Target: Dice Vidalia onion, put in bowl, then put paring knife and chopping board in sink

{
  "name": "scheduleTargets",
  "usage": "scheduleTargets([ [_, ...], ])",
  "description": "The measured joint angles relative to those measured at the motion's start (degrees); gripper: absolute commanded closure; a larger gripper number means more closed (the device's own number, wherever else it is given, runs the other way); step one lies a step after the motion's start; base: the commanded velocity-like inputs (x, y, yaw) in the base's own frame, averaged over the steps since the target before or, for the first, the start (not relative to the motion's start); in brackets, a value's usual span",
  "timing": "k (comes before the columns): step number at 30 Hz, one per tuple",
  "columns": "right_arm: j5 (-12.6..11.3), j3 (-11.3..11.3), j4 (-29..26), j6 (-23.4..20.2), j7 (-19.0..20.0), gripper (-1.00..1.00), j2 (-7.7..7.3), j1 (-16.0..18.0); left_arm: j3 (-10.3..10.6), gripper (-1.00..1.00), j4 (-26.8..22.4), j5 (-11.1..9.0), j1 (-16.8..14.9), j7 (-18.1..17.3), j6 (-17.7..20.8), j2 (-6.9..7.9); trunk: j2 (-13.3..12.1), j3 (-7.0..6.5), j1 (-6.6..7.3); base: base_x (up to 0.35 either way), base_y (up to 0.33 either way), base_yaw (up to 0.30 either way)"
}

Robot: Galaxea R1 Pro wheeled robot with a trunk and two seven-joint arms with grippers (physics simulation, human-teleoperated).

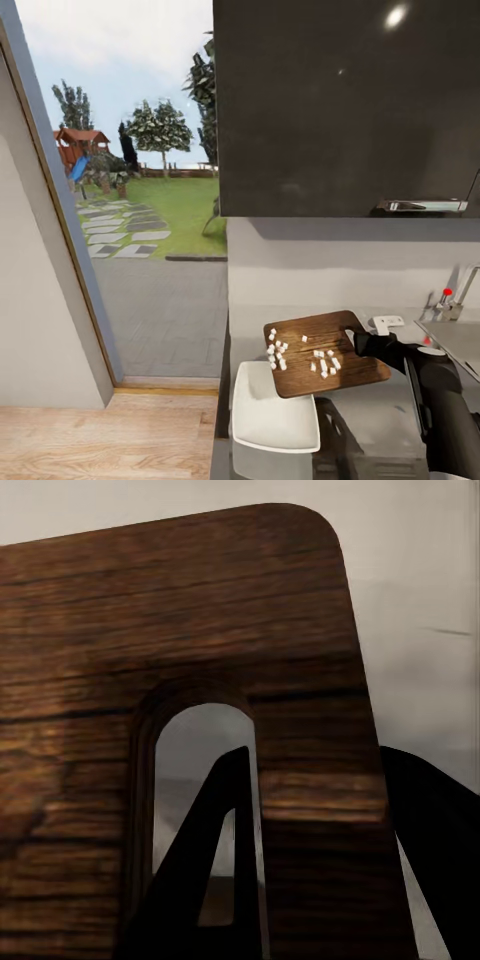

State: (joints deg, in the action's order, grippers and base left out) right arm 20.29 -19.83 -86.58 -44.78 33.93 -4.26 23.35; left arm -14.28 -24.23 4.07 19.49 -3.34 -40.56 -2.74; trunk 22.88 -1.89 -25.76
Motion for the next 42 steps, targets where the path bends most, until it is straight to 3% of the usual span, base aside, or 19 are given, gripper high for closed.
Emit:
scheduleTargets([
  [19, -0.20, 0.20, -0.02, 0.00, -0.03, 1.00, 0.56, 0.00, 0.00, -1.00, 0.06, 0.00, -0.26, 0.00, 0.00, 0.00, 0.00, 0.00, 0.00, 0.000, 0.154, 0.000],
  [25, -0.25, 0.32, -0.01, -0.02, -0.05, 1.00, 0.56, 0.00, 0.00, -1.00, 0.07, 0.00, -0.27, 0.00, 0.00, 0.00, 0.00, 0.00, 0.00, 0.000, 0.022, 0.000],
  [31, -0.25, 2.45, 0.06, 0.16, -0.05, 1.00, 0.56, 0.00, 0.00, -1.00, 0.07, 0.00, -0.27, 0.00, 0.00, 0.00, 0.00, 0.00, 0.00, 0.000, 0.000, 0.000],
  [42, -0.33, 2.57, 0.05, 0.38, 0.03, 1.00, 0.57, 0.00, 0.00, -1.00, 0.09, 0.00, -0.27, 0.00, 0.00, 0.00, 0.00, 0.00, 0.00, 0.000, -0.049, 0.000],
])
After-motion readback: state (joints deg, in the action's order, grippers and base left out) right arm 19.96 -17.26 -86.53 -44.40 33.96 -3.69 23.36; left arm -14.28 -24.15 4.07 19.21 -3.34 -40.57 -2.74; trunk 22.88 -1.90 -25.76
